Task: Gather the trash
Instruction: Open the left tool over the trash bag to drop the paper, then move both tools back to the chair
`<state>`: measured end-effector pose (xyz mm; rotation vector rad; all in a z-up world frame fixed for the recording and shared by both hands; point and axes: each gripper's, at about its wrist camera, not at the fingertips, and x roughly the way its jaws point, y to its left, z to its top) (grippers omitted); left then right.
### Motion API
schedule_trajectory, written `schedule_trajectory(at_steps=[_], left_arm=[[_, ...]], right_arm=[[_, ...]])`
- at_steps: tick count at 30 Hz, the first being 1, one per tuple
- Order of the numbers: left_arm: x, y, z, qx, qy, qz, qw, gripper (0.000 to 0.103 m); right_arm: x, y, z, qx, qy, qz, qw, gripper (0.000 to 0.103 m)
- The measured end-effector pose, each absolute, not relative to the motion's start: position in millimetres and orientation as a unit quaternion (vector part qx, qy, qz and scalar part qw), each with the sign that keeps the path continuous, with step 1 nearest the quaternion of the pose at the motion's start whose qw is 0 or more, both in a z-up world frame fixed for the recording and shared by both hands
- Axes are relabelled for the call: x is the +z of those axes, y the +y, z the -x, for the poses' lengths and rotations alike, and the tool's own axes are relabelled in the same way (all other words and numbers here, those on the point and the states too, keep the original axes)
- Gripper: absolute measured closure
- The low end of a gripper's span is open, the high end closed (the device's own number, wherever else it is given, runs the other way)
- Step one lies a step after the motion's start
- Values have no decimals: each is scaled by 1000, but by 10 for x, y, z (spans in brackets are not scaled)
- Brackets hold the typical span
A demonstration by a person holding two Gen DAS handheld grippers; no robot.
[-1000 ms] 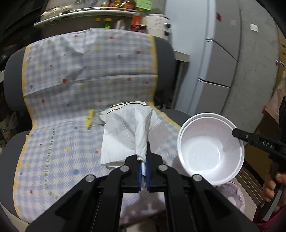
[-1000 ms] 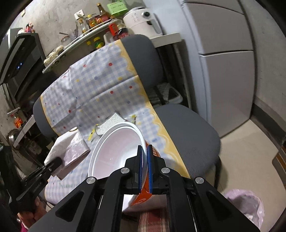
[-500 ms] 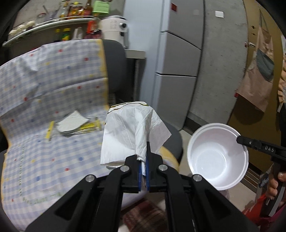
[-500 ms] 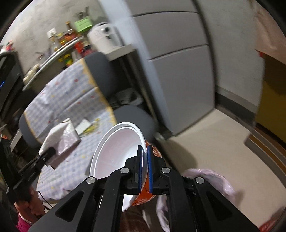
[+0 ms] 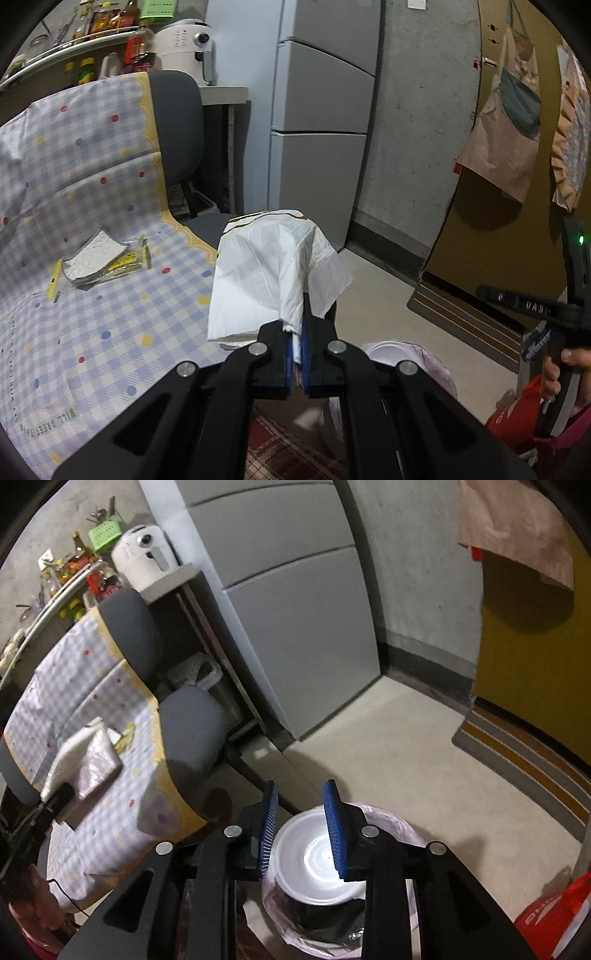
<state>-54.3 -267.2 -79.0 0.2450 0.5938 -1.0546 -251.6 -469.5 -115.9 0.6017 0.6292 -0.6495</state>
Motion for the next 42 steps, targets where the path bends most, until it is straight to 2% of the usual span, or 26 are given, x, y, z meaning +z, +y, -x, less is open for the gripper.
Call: schedule_trajectory(at_steps=[8,20,21,23,24,25,30,42], left_arm=[[-1084,-2849,948,-568,283,-174,753,102],[-1454,-3521,1578,-659,295,-263,640,101],[-1477,-3575,1581,-659,299,-268,636,99],[-1543,-3694,1573,-656,312,-273,630,82],[-1566,-3722,1549,-654,318,-275,629,63],[-1592,-3742,1529,-653,324,-274,627,53],[-1522,-3577,1320,-641,322,-255,648,52],[-1095,-2485,332,-498,302,-167,796,47]], right_arm=[[-941,-4496,2467,-287,266,-256,884,74],[-808,-4638,2779,-316,230,-260,883,74],[-812,-4655,2799,-318,229,-262,882,74],[-835,-4705,2835,-324,229,-263,880,74],[-841,-4717,2844,-325,229,-263,879,74],[-854,-4724,2854,-327,229,-265,878,74],[-891,-4715,2826,-326,235,-264,877,73],[-897,-4243,2115,-235,275,-237,902,70]])
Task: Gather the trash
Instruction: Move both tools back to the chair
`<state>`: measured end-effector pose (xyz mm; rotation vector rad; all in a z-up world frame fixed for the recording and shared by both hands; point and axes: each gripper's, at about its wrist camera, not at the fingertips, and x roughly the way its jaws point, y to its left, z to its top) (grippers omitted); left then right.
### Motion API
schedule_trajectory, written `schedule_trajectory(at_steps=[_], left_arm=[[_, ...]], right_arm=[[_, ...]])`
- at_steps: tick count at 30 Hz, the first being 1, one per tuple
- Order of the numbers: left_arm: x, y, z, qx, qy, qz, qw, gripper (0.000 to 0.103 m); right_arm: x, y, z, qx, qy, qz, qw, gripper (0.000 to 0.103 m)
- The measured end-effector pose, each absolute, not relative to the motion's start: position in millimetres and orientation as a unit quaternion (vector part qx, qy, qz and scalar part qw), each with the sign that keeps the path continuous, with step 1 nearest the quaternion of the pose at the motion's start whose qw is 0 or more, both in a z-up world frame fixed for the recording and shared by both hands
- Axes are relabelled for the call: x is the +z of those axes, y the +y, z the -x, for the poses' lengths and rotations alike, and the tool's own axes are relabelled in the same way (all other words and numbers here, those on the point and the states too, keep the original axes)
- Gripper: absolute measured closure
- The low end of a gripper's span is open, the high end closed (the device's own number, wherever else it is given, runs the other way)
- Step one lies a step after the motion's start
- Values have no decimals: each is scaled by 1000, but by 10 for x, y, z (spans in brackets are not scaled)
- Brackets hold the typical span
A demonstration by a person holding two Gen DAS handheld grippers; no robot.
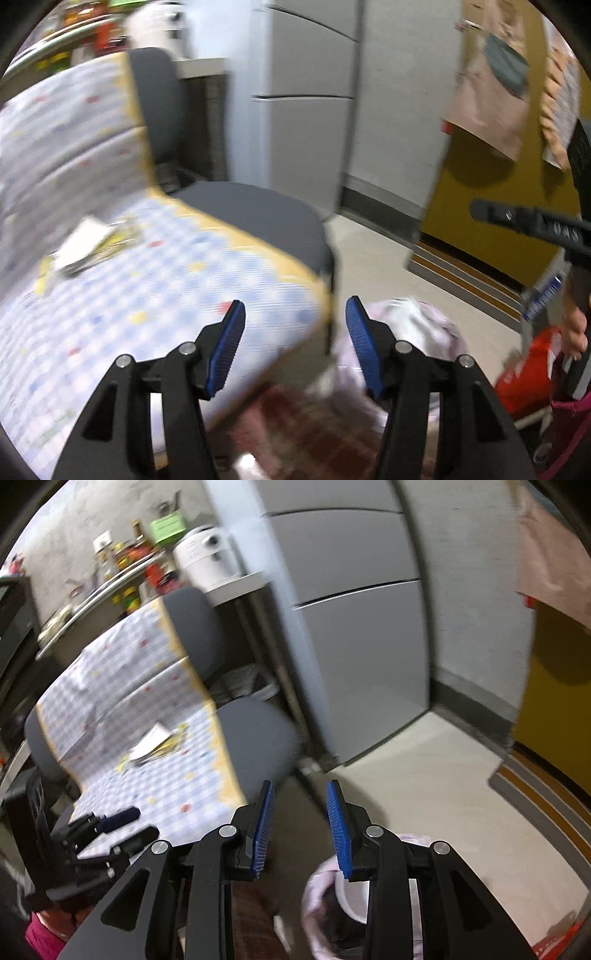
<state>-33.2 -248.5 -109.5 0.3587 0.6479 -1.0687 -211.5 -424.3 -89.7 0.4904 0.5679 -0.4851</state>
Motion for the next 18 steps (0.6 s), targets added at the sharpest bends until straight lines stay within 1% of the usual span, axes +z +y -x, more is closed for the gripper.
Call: schedule_trajectory(at_steps=[4,8,12,18], left_arm=[[-1011,-2137,32,-447,309,-147,827,47],[-905,-1813,-239,-402,307,-135,852,46],[-713,-1431,-585,-347,292,-123,883,45],[-476,-1088,-1076,-274,279,-113,914,41]], right_arm=[[-852,-4003,1671,-182,290,-218,914,70],[-805,-3787,1228,-141,304,-195,922,63],[-761,-3617,716,-100,316,-178,926,59],[-909,-3501,-195,-36,337,-163,926,58]])
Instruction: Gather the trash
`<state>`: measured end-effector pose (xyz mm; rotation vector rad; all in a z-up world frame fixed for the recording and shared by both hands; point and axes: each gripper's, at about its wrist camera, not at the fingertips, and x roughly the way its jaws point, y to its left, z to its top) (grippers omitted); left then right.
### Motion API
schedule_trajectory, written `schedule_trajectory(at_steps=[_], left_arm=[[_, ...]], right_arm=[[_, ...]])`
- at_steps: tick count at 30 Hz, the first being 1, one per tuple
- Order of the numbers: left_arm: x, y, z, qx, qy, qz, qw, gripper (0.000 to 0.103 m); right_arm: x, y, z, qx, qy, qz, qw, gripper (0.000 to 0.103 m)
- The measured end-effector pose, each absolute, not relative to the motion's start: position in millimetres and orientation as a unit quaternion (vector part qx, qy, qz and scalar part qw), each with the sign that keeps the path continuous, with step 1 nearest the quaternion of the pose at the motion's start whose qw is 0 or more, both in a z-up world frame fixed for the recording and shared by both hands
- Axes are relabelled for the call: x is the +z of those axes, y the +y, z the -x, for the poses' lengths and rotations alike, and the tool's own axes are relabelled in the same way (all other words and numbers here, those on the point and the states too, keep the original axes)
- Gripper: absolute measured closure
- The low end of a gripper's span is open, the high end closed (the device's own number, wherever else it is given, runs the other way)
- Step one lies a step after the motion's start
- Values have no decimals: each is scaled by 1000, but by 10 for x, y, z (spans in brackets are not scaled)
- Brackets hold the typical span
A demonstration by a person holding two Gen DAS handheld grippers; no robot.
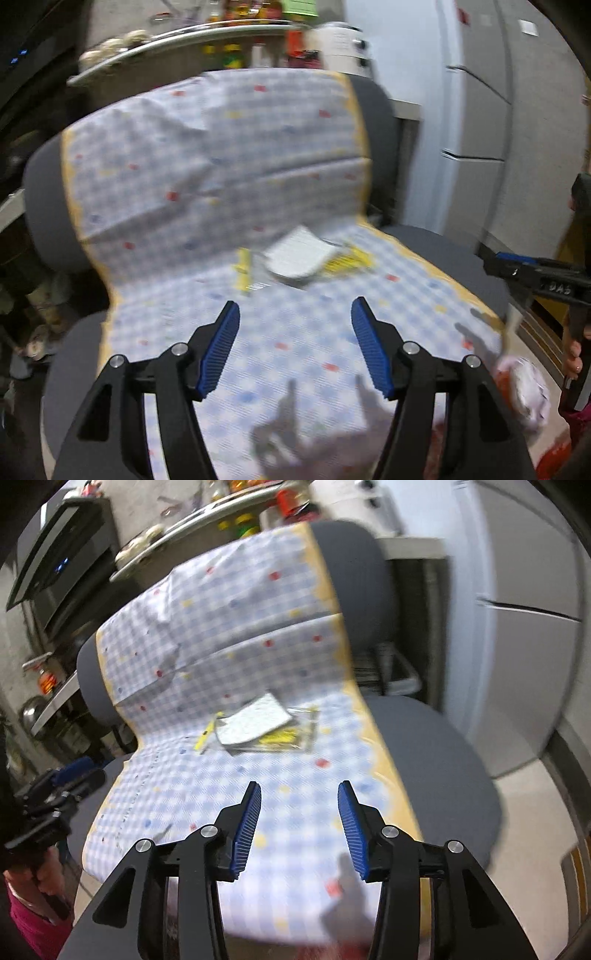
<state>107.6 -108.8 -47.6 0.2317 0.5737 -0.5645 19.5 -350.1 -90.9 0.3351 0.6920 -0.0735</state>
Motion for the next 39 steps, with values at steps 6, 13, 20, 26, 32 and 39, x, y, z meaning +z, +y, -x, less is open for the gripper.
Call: schedule_trajectory(at_steps=[6,13,20,26,32,39], left_arm=[[-722,-957,-1402,-236,309,-94,916,41],[-1160,-819,-1556,-200,349,-91,911,41],[-1234,-701,-1509,-186,358,-74,912,41],[-1296,-726,-1266,-199,362,-79,907,41],[-1373,-809,-964,-219,361,-97,901,41],[-1368,-718,-923,-207,361,-88,905,41]], right_arm=[[-1505,-3613,-1341,-41,390,-168,904,76],[-1985,-3616,-1908,-53,433,-189,880,91],[-1722,-3378,-1388,-31,415,-177,892,101],[-1608,-3069,-466,-36,421,-199,884,101],[-1598,-2776,181,-2,428,-219,877,95],[-1362,-2769,278,-8,397,-166,903,67]])
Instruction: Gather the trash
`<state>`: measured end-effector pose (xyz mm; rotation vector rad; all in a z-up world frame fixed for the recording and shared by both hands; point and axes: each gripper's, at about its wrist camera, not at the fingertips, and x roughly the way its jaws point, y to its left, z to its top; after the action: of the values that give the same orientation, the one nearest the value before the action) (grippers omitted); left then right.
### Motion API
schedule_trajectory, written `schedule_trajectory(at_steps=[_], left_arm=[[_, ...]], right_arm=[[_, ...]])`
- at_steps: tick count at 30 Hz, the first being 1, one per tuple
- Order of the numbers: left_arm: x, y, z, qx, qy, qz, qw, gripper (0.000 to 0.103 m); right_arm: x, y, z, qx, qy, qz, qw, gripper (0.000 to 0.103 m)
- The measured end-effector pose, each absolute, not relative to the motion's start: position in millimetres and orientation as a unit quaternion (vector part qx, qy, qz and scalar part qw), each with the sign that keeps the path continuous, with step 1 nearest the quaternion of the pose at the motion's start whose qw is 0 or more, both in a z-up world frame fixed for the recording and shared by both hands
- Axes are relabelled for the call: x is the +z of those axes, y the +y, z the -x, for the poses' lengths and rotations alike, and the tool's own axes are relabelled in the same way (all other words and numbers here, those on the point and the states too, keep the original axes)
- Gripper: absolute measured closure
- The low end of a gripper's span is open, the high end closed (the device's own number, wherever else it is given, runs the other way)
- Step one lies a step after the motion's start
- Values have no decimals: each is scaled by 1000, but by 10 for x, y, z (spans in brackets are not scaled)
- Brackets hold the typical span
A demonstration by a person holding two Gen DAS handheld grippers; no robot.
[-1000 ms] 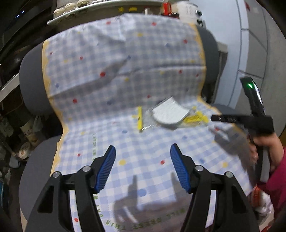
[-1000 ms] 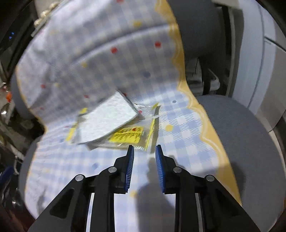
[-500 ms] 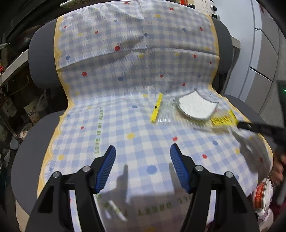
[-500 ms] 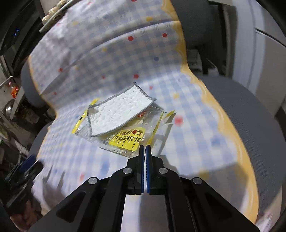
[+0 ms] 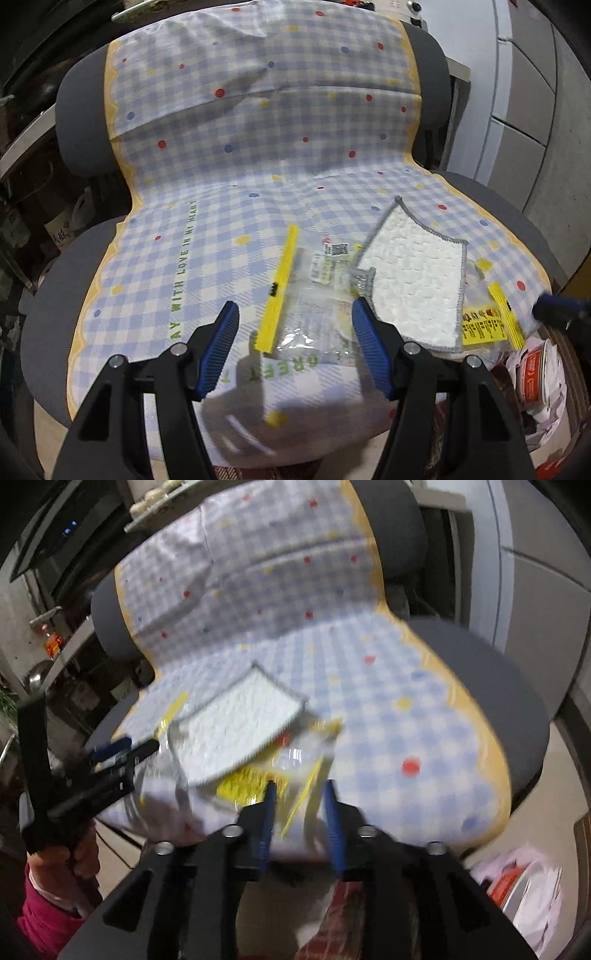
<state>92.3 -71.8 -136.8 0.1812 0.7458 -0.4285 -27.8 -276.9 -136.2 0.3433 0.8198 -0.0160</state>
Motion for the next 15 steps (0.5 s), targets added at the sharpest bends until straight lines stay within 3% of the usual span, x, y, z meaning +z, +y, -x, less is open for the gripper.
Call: schedule_trajectory(at_steps=[6,12,13,14,15], left_arm=[[-1340,-671,-944,-205,359,-81,907,41],[-1320,-540,-1017,-197,359,-72,909,41],[-1321,-519,-1027,-197,360,-69,909,41],[-1323,-509,-1033,-197,361,-67,909,41],[-1324,-497,-1035,-197,361,-65,909,41]], right_arm=[[-1421,-2935,-339,28,378,-156,912,66],[-1753,-3031,-849,17,428,-177,886,70],[-1787,-3050,-872,23,431,-189,882,75],[-1792,-3052,-859,32,428,-197,881,95],[-1769,-3045,-833,39,421,-201,884,99]])
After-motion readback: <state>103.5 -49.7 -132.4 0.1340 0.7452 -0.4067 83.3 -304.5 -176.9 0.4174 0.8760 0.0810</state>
